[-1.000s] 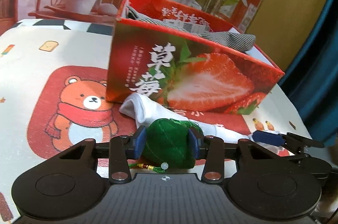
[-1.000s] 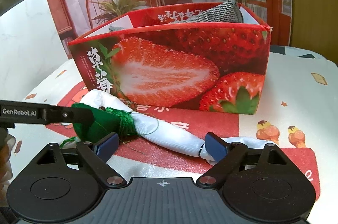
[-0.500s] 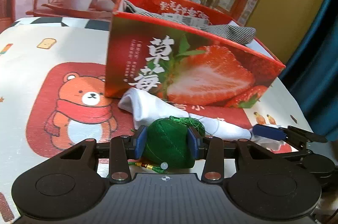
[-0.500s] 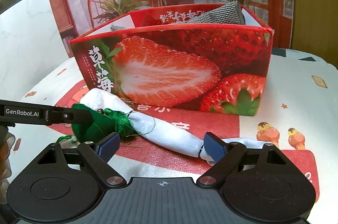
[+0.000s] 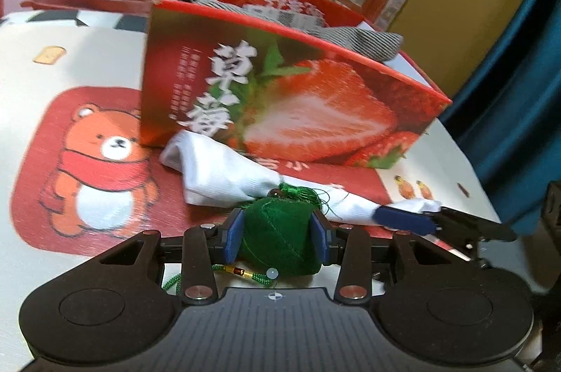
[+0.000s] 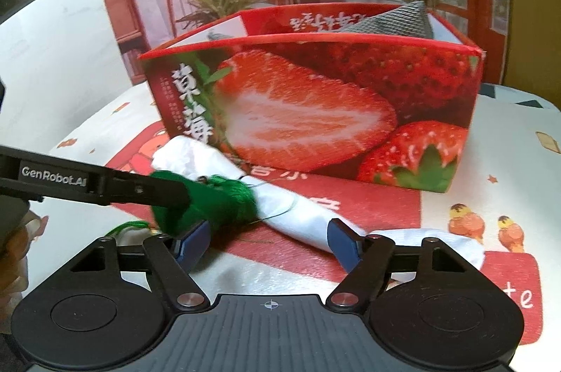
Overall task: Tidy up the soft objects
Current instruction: 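Move both grippers down to the green tasseled pouch and close on it, then lift the green pouch with both grippers and lower it into the box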
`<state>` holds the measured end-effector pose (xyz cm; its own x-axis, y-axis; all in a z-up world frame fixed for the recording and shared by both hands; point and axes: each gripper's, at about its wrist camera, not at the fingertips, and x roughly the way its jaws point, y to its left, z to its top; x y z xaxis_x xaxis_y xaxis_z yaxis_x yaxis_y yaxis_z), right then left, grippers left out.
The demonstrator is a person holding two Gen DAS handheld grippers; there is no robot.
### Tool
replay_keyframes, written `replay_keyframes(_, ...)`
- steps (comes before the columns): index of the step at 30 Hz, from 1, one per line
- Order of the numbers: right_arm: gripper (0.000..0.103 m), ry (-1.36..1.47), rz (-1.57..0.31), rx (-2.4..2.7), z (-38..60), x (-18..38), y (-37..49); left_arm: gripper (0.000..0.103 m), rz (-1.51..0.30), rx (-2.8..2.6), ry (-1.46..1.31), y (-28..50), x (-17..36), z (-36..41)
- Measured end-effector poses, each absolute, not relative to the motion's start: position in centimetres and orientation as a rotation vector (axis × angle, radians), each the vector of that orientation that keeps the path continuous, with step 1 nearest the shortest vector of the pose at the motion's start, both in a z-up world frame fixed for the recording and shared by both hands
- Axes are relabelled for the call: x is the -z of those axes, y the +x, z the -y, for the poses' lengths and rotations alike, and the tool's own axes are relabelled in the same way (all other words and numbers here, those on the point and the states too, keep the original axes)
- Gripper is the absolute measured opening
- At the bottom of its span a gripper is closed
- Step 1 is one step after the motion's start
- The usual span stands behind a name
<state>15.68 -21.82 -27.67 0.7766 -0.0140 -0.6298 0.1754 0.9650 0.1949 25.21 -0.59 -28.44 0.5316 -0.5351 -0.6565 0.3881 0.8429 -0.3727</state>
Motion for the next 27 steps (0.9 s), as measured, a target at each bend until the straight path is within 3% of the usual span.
replay_keyframes(10, 0.067, 0.227, -0.709, 0.041, 20.6, 28.2, 15.8, 0.042, -0.878, 0.606, -0.203, 25.4, 28.8, 2.2)
replay_keyframes(15, 0.043, 0.233, -0.726, -0.001, 20.2, 28.6, 16.1, 0.040, -0.871, 0.612, -0.197, 25.0, 28.6, 2.4)
replay_keyframes(22, 0.041, 0.185, -0.625, -0.009, 20.3, 25.7, 15.6, 0.040, -0.732, 0.616, -0.177, 24.2, 24.1, 2.0)
replay_keyframes(27, 0.041, 0.096, -0.488, -0.030, 20.7, 20.5, 16.5, 0.040, -0.571, 0.605, -0.172, 24.8, 18.3, 1.3)
